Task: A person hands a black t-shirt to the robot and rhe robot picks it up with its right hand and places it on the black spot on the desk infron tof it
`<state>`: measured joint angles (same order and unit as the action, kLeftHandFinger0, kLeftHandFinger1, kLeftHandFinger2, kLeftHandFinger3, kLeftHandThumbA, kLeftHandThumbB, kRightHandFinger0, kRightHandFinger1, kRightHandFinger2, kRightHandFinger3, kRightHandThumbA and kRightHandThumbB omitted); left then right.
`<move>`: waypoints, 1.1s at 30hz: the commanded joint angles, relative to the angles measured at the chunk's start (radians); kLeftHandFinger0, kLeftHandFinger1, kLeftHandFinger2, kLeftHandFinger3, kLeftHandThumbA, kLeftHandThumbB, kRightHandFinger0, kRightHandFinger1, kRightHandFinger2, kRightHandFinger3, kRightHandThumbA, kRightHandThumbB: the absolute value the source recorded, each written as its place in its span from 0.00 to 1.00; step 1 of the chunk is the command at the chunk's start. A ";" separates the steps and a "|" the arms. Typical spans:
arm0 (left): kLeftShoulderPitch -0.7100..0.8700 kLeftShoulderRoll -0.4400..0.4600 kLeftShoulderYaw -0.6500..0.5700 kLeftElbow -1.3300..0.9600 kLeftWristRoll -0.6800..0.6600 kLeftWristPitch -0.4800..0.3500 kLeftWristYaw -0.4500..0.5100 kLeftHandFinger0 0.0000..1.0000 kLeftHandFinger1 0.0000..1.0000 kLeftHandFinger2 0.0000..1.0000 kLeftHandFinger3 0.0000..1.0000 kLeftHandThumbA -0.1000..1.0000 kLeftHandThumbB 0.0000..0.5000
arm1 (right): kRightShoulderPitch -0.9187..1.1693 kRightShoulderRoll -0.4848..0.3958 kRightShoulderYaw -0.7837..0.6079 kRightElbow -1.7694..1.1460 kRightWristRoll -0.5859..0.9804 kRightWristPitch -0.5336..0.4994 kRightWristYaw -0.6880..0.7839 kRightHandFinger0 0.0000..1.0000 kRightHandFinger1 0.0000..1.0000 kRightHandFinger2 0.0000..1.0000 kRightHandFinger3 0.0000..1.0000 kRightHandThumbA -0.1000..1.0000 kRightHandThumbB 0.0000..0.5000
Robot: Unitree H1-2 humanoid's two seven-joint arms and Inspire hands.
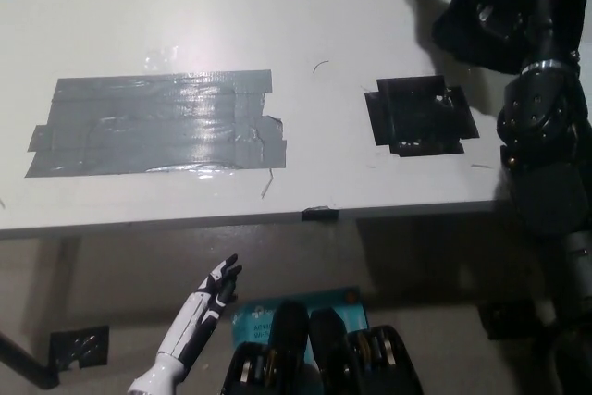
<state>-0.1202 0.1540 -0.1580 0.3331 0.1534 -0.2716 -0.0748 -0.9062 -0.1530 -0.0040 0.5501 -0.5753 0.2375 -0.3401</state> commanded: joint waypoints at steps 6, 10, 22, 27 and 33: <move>-0.020 0.012 -0.002 -0.029 0.022 -0.029 -0.009 0.86 1.00 1.00 1.00 1.00 1.00 | -0.010 -0.019 -0.001 0.002 0.063 -0.130 -0.058 0.00 0.39 0.82 0.64 0.00 0.37; -0.023 0.011 -0.002 -0.033 0.020 -0.019 -0.013 0.87 1.00 0.99 1.00 1.00 1.00 | -0.009 -0.029 0.007 0.014 0.055 -0.174 -0.092 0.00 0.45 0.90 0.80 0.00 0.39; -0.026 0.015 -0.002 -0.026 0.033 -0.023 -0.013 0.91 1.00 0.99 1.00 1.00 1.00 | 0.086 -0.046 0.134 -0.062 0.012 -0.188 -0.009 0.00 0.37 0.87 0.91 0.00 0.31; -0.035 0.015 0.000 -0.026 0.025 -0.026 -0.019 0.89 0.99 0.98 1.00 1.00 1.00 | 0.121 -0.075 0.230 -0.037 -0.030 -0.238 -0.001 0.00 0.40 0.87 0.97 0.00 0.33; -0.044 0.019 -0.003 -0.034 0.028 -0.009 -0.028 0.92 1.00 0.98 1.00 1.00 1.00 | 0.126 -0.124 0.337 0.008 -0.092 -0.267 0.015 0.00 0.49 0.95 1.00 0.00 0.34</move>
<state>-0.1422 0.1574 -0.1576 0.3300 0.1736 -0.2707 -0.0869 -0.7483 -0.2347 0.2885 0.5666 -0.5940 0.0484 -0.3329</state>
